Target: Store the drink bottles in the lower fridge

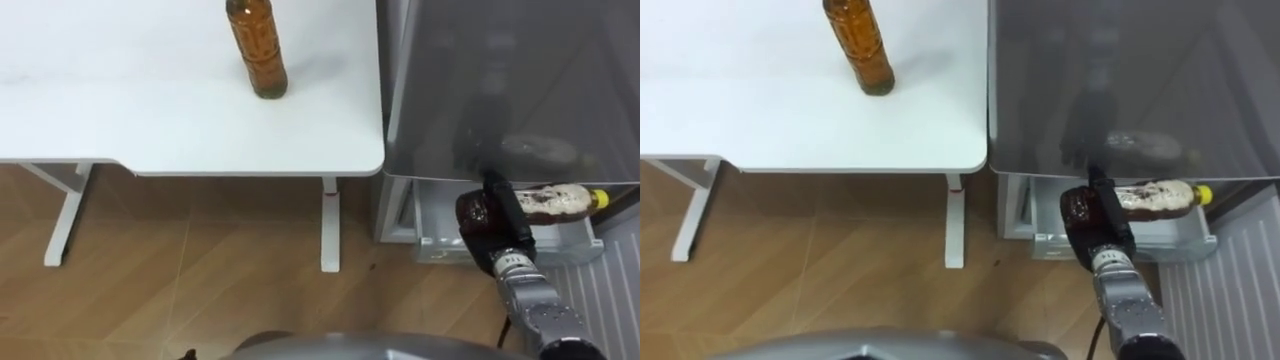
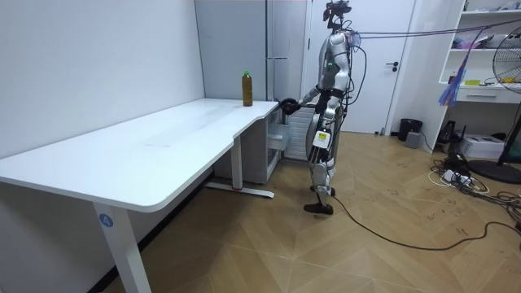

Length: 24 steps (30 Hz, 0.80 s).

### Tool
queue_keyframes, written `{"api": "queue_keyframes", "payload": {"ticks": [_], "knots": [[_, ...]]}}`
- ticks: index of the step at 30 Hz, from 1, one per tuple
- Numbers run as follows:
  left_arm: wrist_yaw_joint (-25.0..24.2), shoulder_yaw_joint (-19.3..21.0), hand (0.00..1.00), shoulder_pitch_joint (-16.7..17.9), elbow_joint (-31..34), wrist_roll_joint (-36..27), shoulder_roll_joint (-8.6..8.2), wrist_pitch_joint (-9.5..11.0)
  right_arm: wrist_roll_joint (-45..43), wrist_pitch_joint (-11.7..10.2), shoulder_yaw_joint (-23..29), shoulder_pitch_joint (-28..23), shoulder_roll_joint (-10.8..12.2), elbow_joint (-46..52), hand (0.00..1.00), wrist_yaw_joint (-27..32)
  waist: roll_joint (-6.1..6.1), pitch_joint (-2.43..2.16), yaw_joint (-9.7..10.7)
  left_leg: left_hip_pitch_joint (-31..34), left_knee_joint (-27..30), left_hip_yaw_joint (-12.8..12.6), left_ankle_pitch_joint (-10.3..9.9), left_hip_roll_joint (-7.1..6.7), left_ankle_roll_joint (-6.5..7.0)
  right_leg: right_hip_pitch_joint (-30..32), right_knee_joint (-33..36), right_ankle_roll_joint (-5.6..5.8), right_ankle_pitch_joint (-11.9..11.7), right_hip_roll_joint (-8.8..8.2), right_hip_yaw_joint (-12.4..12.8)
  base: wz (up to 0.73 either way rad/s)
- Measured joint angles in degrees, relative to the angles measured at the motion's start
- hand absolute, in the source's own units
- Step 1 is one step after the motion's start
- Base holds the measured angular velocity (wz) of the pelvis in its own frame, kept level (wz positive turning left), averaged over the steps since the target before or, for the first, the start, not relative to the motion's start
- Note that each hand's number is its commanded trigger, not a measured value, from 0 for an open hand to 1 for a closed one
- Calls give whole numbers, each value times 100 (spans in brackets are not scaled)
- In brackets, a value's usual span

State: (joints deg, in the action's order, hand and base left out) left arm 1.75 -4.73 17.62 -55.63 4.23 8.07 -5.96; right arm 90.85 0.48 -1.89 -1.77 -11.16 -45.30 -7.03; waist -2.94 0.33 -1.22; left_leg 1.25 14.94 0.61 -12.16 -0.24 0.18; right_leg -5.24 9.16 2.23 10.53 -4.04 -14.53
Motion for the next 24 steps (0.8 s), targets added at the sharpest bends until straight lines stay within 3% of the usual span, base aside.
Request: {"api": "queue_keyframes", "payload": {"ticks": [6, 10, 13, 15, 18, 22, 24], "knots": [[-5, -129, 0, -263, -2, -23, 54, -62, -70, 171, 94, 739, -87, -738, 100, -162, -60, 73, 112, 521, 103, 10, 106, -40, 54, 619, 344, -8, 9, -80, 33, 1], [-20, -464, 0, -453, -2, -22, 165, -76, -69, 184, 123, 1126, -159, -1166, 100, -137, -80, 78, 100, 859, 87, 16, 228, -56, 77, 987, 395, -22, -58, -105, 14, 4], [-99, -466, 0, -556, -3, -21, 170, -64, -108, 206, 432, 1633, -184, -1785, 100, -27, -171, 103, 80, 1071, 80, -4, 293, -55, 82, 1226, 412, -37, -111, -112, 18, 0], [-122, -451, 0, -699, -22, -15, 183, -58, -106, 202, 598, 1885, -312, -1956, 100, 59, -236, 110, -44, 1294, 35, -104, 401, -66, 91, 1578, 583, -51, -107, -176, 27, -4], [-121, -445, 0, -961, -115, -24, 193, -42, -112, 192, 738, 2150, -403, -2140, 100, 125, -228, 128, -120, 1521, -24, -276, 500, -71, 102, 1924, 802, -81, -71, -247, 3, 4], [-134, -467, 0, -1145, -209, -42, 190, 20, -229, 215, 770, 2460, -442, -2410, 100, 152, -191, 154, -150, 1654, -76, -342, 538, -74, 114, 2120, 870, -90, -62, -272, 25, -1], [-132, -463, 0, -1246, -228, -32, 197, 29, -281, 221, 776, 2594, -569, -2532, 100, 105, -176, 164, -185, 1820, -20, -354, 546, -81, 122, 2291, 954, -90, -61, -292, 34, 0]]}}
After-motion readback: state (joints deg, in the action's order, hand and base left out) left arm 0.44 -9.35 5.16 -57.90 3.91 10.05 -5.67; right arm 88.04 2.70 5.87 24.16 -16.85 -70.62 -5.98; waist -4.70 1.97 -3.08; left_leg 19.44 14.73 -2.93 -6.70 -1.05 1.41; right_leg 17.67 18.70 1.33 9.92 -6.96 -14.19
